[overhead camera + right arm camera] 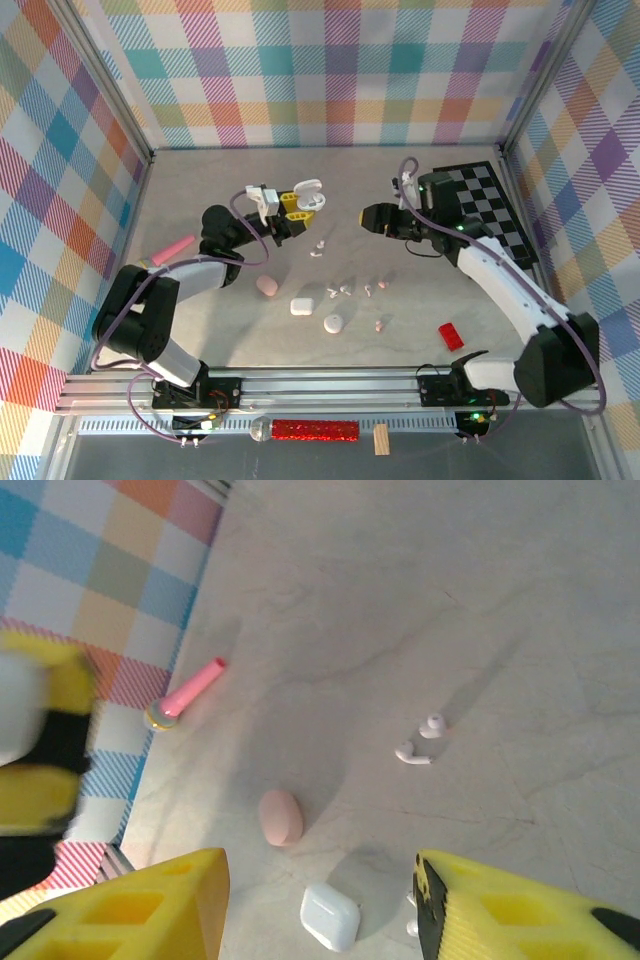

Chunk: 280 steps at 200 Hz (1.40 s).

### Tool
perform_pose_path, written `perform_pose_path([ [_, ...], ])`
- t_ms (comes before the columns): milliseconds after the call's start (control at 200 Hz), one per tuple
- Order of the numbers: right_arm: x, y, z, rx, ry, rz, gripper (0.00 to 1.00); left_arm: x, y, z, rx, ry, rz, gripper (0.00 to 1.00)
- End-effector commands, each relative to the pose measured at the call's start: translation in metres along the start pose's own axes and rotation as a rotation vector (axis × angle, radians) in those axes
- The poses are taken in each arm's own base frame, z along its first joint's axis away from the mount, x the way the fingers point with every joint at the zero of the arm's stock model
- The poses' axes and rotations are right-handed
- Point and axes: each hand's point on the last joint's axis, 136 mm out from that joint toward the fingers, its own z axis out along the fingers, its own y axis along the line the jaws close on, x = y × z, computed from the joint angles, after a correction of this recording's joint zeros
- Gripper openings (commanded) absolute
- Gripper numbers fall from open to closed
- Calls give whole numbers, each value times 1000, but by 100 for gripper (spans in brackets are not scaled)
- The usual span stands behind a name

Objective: Insert wireless bluetooth earbuds into charging case

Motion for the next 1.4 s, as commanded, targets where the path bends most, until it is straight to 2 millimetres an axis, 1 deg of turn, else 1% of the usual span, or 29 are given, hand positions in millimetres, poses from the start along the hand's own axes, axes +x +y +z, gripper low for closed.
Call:
perform_pose_path([
  [0,3,-15,29,-6,34,75,52,-9,-5,-7,-1,-12,23,37],
  [120,12,-29,71,4,114,105,51,-13,-5,-10,-12,-17,29,37],
  [255,25,-51,121,41,199,114,45,-21,-10,-11,0,-29,30,37],
  [345,32,-60,149,37,249,126,42,-24,-12,-12,2,-33,29,37],
  [435,36,-62,171,31,283,126,39,-24,-13,-13,1,-32,24,37],
  [530,39,-60,187,10,315,131,38,-25,-14,-14,0,-34,24,37],
  [615,41,-63,201,4,330,129,38,-26,-15,-15,0,-34,25,37],
  [770,43,-69,215,-1,357,139,35,-29,-18,-17,2,-36,33,37],
  [920,51,-78,220,13,380,126,33,-30,-20,-18,-3,-36,35,37],
  [1035,56,-85,219,42,391,110,30,-32,-22,-19,3,-38,34,37],
  [1135,57,-87,217,57,387,107,24,-34,-23,-19,2,-39,37,37],
  [1280,55,-85,213,59,371,106,20,-37,-23,-19,3,-41,41,37],
  [1395,52,-82,206,69,351,96,18,-36,-23,-20,1,-39,39,37],
])
